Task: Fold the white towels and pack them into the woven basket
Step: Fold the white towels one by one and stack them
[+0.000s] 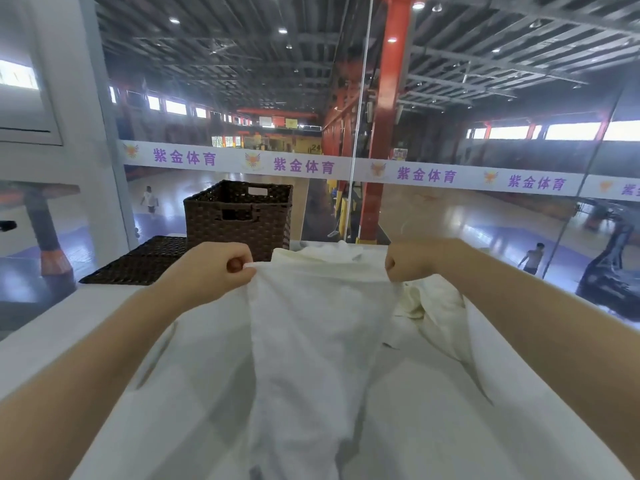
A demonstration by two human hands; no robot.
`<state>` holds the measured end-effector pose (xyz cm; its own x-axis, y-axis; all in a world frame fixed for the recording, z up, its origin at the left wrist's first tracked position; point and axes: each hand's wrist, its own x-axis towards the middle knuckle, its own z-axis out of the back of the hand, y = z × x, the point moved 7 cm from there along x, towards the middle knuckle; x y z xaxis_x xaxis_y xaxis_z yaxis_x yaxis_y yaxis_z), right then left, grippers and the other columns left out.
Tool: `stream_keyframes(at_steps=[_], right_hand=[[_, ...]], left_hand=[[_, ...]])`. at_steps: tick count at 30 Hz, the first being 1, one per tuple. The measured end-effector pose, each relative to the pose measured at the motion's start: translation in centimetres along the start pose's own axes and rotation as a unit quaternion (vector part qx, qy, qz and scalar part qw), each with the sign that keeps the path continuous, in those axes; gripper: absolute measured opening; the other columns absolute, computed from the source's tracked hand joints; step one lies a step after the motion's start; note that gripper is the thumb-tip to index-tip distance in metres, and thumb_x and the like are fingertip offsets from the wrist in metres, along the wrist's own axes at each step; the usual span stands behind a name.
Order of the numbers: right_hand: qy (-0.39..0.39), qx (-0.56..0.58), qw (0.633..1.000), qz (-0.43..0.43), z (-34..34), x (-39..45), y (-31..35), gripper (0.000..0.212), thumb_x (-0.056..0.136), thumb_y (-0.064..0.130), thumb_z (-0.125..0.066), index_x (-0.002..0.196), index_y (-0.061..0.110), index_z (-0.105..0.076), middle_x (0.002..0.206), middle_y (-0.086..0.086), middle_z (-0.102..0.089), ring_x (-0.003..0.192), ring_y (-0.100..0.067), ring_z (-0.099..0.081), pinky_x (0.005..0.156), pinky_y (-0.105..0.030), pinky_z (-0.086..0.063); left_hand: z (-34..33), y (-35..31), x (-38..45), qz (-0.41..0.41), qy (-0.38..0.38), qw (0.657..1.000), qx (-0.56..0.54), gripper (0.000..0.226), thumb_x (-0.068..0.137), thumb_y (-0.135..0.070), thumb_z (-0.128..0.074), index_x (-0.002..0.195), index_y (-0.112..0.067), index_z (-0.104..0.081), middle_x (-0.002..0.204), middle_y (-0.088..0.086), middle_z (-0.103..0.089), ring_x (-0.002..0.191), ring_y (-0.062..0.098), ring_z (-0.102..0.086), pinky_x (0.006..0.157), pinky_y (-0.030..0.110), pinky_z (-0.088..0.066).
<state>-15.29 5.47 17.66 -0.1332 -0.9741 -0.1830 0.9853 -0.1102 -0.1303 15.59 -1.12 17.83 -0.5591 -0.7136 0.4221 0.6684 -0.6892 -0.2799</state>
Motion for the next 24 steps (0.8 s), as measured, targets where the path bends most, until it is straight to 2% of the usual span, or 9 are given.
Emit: stream_keyframes(at_steps=[3, 5, 8, 10, 12, 15, 18, 21, 24], right_hand=[[0.029, 0.021, 0.999, -0.012, -1.3, -2.3, -1.0, 0.020, 0.074, 0.010, -0.050, 0.055, 0.015, -0.055, 0.060, -0.001, -0.054, 0.059, -0.017, -0.044, 0.058, -0.030, -0.039], [0.031, 0.059, 0.998, 0.006, -2.1, -3.6, -0.6, 0.022, 0.075, 0.009, -0.049, 0.054, 0.016, -0.046, 0.058, 0.000, -0.043, 0.057, -0.015, -0.035, 0.057, -0.029, -0.033], [0.024, 0.062, 0.997, 0.042, -3.3, -5.3, 0.9, 0.019, 0.076, 0.022, -0.047, 0.059, 0.017, -0.040, 0.070, -0.003, -0.038, 0.065, -0.016, -0.032, 0.062, -0.033, -0.030], [0.004, 0.063, 0.996, 0.063, -3.1, -6.6, 1.6, 0.023, 0.077, 0.035, -0.044, 0.064, 0.015, -0.045, 0.073, -0.002, -0.044, 0.068, -0.017, -0.037, 0.066, -0.035, -0.035], [-0.020, 0.062, 0.995, 0.080, -2.1, -8.1, 1.7, 0.034, 0.090, 0.041, -0.045, 0.070, 0.013, -0.052, 0.074, 0.000, -0.049, 0.069, -0.016, -0.043, 0.072, -0.034, -0.041], [-0.067, 0.022, 0.993, 0.098, 0.5, -10.7, 1.6, 0.039, 0.095, 0.055, -0.049, 0.075, 0.022, -0.054, 0.081, 0.004, -0.055, 0.077, -0.016, -0.051, 0.074, -0.029, -0.043], [-0.113, 0.017, 0.989, 0.090, 3.5, -12.2, 0.4, 0.035, 0.095, 0.050, -0.054, 0.076, 0.021, -0.054, 0.078, 0.006, -0.052, 0.075, -0.015, -0.050, 0.068, -0.026, -0.040], [-0.199, 0.114, 0.970, 0.075, 7.5, -12.6, -2.3, 0.032, 0.093, 0.043, -0.060, 0.068, 0.025, -0.050, 0.070, 0.007, -0.050, 0.067, -0.012, -0.045, 0.065, -0.024, -0.037], [-0.235, 0.119, 0.962, 0.073, 10.5, -13.0, -3.4, 0.034, 0.090, 0.040, -0.066, 0.067, 0.024, -0.047, 0.067, 0.008, -0.047, 0.064, -0.013, -0.042, 0.065, -0.028, -0.036]], left_hand=[[2.5, 0.7, -0.5, 0.015, -0.003, 1.000, -0.018, 0.015, 0.091, -0.037, -0.061, 0.077, -0.033, -0.062, 0.068, -0.012, -0.063, 0.061, 0.004, -0.056, 0.058, 0.022, -0.045], [3.9, 0.5, -0.6, 0.009, -0.006, 1.000, -0.014, 0.013, 0.091, -0.037, -0.062, 0.078, -0.037, -0.063, 0.072, -0.016, -0.065, 0.068, 0.002, -0.059, 0.061, 0.020, -0.044], [5.3, -0.4, -0.5, -0.015, 0.004, 1.000, 0.020, 0.012, 0.092, -0.036, -0.061, 0.081, -0.033, -0.064, 0.075, -0.016, -0.064, 0.071, 0.003, -0.057, 0.061, 0.019, -0.037], [6.3, -0.7, -0.4, -0.022, 0.006, 0.999, 0.038, 0.013, 0.093, -0.037, -0.060, 0.081, -0.032, -0.063, 0.076, -0.014, -0.063, 0.071, 0.006, -0.055, 0.060, 0.021, -0.035], [7.4, -0.6, -0.2, -0.021, 0.010, 0.998, 0.055, 0.013, 0.092, -0.039, -0.059, 0.082, -0.033, -0.064, 0.079, -0.013, -0.064, 0.073, 0.009, -0.056, 0.061, 0.022, -0.035], [8.9, -0.5, 0.4, -0.023, 0.018, 0.997, 0.078, 0.013, 0.092, -0.041, -0.060, 0.083, -0.034, -0.064, 0.083, -0.012, -0.066, 0.076, 0.008, -0.057, 0.065, 0.024, -0.040], [10.3, -1.1, 1.1, -0.025, 0.019, 0.997, 0.077, 0.012, 0.091, -0.044, -0.060, 0.083, -0.036, -0.064, 0.084, -0.015, -0.066, 0.080, 0.005, -0.059, 0.067, 0.022, -0.040], [11.5, -1.9, 1.5, -0.032, 0.029, 0.995, 0.086, 0.012, 0.094, -0.042, -0.058, 0.083, -0.037, -0.062, 0.084, -0.015, -0.064, 0.077, 0.003, -0.057, 0.065, 0.018, -0.037], [13.8, -3.0, 2.2, -0.042, -0.010, 0.996, 0.081, 0.019, 0.096, -0.038, -0.054, 0.078, -0.039, -0.056, 0.082, -0.012, -0.062, 0.075, 0.004, -0.055, 0.064, 0.016, -0.037]])
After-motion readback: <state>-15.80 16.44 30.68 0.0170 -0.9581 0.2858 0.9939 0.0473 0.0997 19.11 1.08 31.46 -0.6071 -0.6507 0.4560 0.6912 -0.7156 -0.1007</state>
